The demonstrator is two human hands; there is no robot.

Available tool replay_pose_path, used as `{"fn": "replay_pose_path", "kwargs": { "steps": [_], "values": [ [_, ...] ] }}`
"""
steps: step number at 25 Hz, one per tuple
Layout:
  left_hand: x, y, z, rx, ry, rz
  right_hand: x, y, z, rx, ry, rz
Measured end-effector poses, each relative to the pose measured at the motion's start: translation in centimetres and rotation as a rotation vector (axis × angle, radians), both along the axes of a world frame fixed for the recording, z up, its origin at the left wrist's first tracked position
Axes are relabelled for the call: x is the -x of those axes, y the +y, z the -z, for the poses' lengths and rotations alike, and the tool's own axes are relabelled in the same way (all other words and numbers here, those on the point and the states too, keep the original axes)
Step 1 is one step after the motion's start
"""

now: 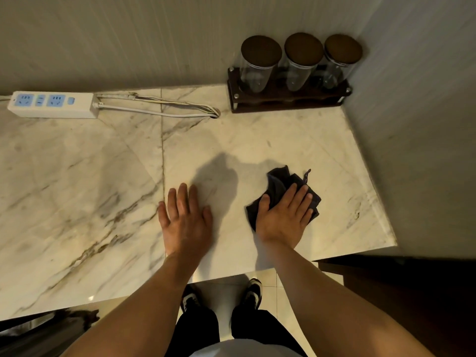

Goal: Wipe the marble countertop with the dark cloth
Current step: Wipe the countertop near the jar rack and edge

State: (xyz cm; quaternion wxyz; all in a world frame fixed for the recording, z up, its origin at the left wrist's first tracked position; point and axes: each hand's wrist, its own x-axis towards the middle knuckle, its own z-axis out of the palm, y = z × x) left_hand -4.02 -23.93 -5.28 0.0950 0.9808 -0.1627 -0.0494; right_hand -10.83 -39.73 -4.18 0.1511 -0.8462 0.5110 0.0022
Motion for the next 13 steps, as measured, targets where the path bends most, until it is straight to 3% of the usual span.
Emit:
{"fn": "replay_pose_path", "kwargs": {
  "steps": [13],
  "values": [
    [0.1,-0.8,-1.8,0.001,0.016,0.050,5.5,1.8,0.4,0.063,-0.052,-0.165]
  ]
}}
